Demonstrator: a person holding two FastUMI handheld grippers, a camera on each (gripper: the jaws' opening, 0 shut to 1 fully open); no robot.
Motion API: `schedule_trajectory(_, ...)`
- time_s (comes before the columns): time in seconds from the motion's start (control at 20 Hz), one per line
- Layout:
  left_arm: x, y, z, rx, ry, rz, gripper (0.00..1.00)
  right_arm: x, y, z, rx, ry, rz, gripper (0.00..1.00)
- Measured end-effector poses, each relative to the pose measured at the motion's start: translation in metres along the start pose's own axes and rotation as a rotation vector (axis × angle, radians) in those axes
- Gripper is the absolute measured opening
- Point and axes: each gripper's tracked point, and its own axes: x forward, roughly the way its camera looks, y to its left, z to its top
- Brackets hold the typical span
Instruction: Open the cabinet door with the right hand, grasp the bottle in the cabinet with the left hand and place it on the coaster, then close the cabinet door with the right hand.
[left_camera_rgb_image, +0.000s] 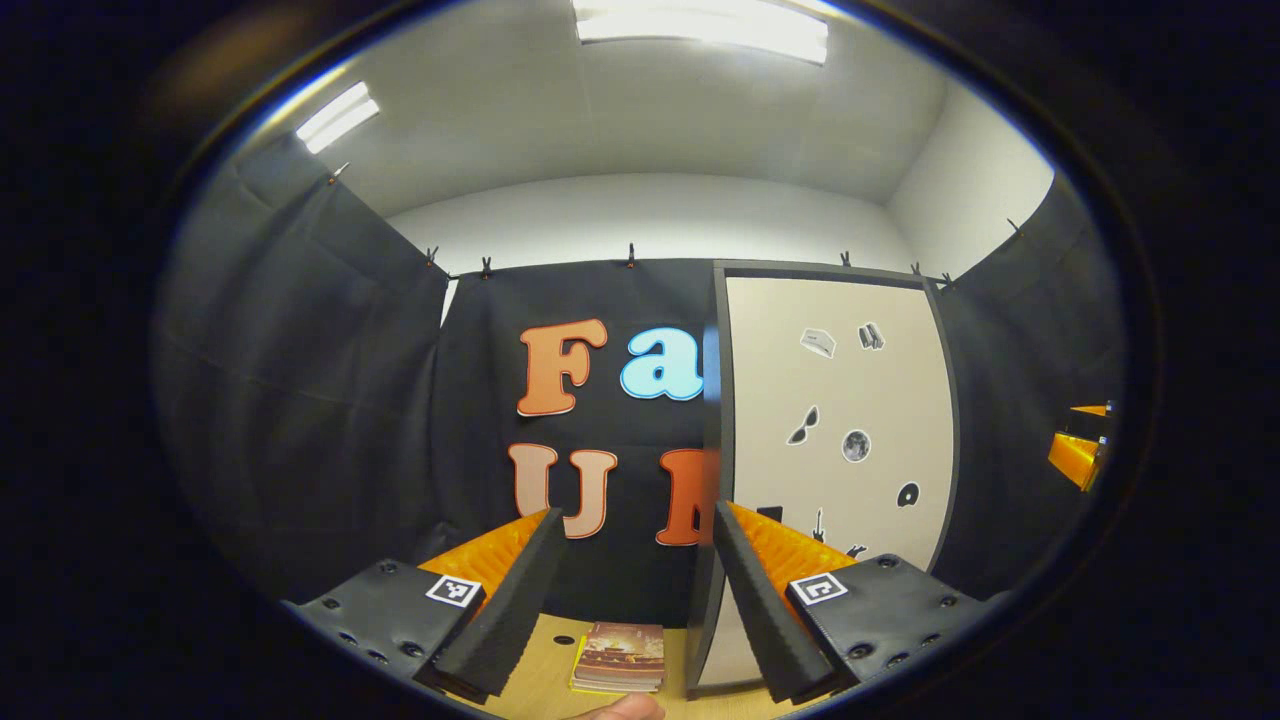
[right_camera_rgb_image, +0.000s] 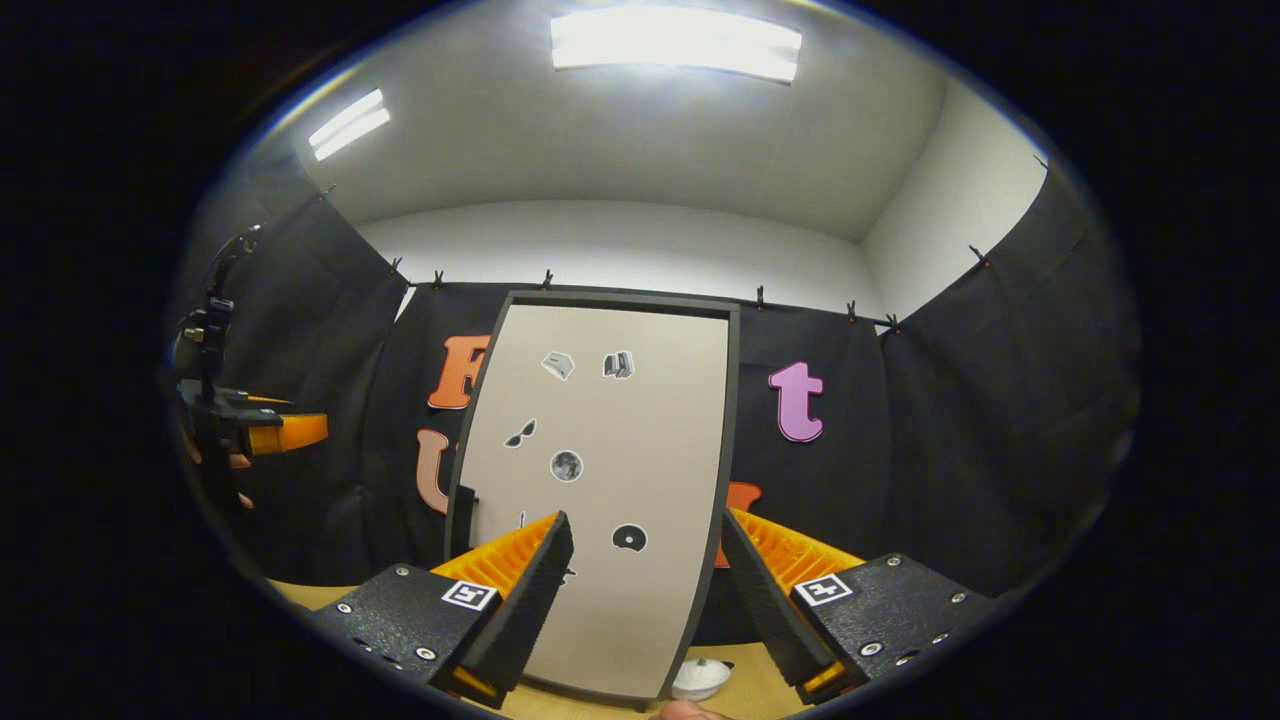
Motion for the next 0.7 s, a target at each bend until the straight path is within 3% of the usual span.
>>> schedule_trajectory(0.3,0.0,0.003,-0.002,0.017,0.005,-0.006,0.99,-0.002,0.005,0.005,0.0,-0.024,0.012,0.93)
schedule_trajectory(0.4,0.002,0.005,-0.006,0.04,0.019,0.005,0.96,-0.002,-0.002,0.012,0.02,-0.051,-0.012,0.94)
schedule_trajectory(0.7,0.001,0.004,-0.004,0.054,0.013,0.008,0.93,0.0,0.01,0.004,0.025,-0.039,0.028,0.94)
